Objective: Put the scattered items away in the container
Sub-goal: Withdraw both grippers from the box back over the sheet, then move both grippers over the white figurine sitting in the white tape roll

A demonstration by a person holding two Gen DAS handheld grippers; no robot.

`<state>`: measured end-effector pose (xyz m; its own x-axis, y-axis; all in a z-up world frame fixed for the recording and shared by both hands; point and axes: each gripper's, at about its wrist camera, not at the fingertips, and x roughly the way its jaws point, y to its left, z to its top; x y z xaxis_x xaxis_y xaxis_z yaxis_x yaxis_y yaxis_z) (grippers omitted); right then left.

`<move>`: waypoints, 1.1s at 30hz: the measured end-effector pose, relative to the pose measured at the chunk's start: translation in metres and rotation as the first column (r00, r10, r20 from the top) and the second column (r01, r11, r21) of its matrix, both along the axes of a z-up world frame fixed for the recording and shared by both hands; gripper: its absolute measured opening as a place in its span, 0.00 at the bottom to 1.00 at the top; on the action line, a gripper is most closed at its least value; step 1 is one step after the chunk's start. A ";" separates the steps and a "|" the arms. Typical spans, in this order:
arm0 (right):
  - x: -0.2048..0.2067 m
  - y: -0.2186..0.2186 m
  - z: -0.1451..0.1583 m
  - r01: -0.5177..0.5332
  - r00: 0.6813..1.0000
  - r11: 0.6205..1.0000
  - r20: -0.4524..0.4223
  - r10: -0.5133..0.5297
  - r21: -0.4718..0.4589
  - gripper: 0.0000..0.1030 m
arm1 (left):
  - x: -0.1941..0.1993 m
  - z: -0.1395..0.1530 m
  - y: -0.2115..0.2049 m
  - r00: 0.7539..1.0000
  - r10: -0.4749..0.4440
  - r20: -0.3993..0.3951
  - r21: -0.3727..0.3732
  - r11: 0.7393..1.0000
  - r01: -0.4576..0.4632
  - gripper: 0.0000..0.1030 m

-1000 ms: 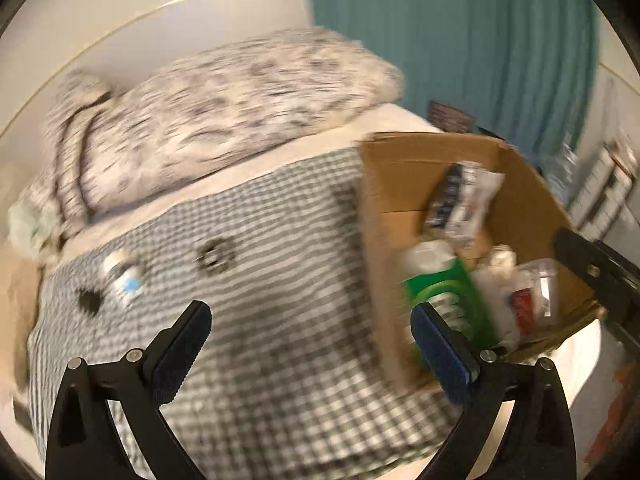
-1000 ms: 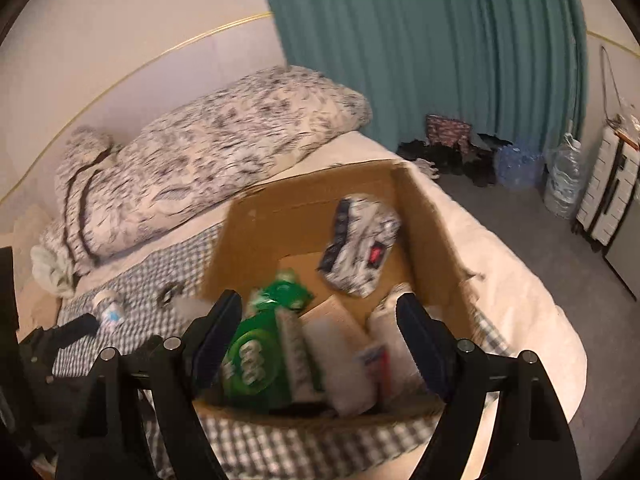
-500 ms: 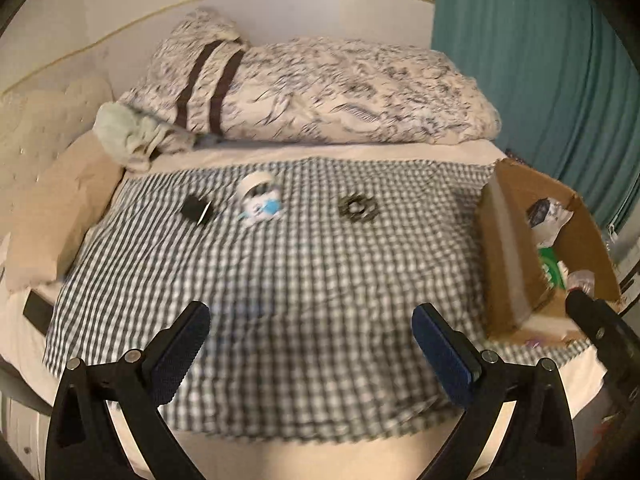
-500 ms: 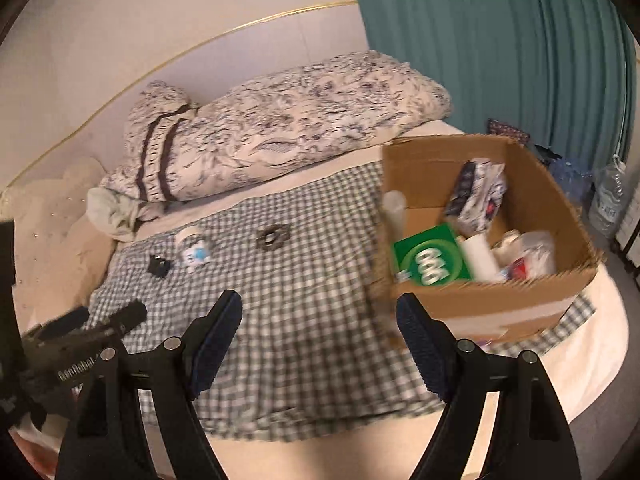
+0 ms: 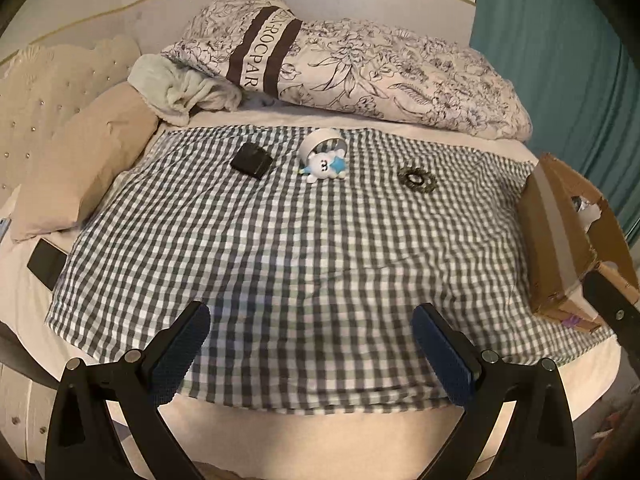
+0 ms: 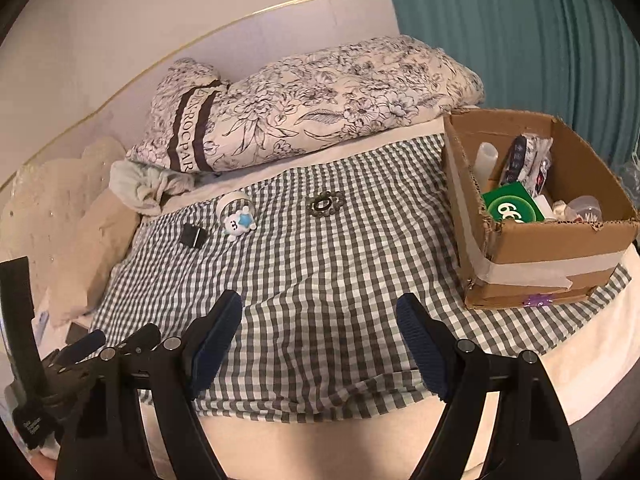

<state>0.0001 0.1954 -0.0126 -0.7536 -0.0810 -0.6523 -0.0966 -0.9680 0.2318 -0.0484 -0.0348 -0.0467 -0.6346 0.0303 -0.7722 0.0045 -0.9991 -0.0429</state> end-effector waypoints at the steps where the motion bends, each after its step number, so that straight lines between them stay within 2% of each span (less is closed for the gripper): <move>1: 0.001 -0.001 0.000 0.000 1.000 1.000 0.000 0.000 0.003 0.77 | 0.001 0.000 -0.001 1.000 -0.003 -0.001 -0.003 1.000 0.003 1.00; 10: 0.012 0.010 0.000 0.002 1.000 1.000 -0.001 -0.002 0.012 0.77 | -0.003 -0.001 -0.007 0.999 0.031 -0.022 0.026 0.999 -0.030 1.00; 16: 0.001 0.024 -0.018 -0.030 0.999 1.000 0.011 0.030 -0.001 0.77 | -0.035 -0.016 -0.015 0.996 0.090 -0.008 0.020 0.996 -0.090 1.00; 19: -0.020 0.034 -0.030 -0.044 0.998 0.999 0.053 0.044 -0.014 0.77 | -0.055 -0.024 -0.023 0.992 0.124 0.002 0.022 0.992 -0.124 1.00; 24: -0.054 0.034 -0.047 -0.044 0.997 0.999 0.062 0.044 -0.009 0.77 | -0.092 -0.045 -0.035 0.989 0.147 0.005 -0.007 0.989 -0.147 1.00; 31: -0.124 0.015 -0.086 -0.102 0.988 0.994 0.113 0.106 -0.039 0.77 | -0.156 -0.061 -0.028 0.997 0.063 -0.048 -0.050 0.997 -0.065 1.00; 33: -0.147 0.005 -0.094 -0.123 0.985 0.992 0.122 0.125 -0.024 0.77 | -0.182 -0.066 -0.021 0.998 0.046 -0.050 -0.082 0.995 -0.050 1.00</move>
<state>-0.1469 0.2001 -0.1067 -0.6513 -0.1803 -0.7371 -0.0049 -0.9703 0.2417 -0.2302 -0.0554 -0.1125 -0.6705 -0.0640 -0.7392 0.0525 -0.9979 0.0388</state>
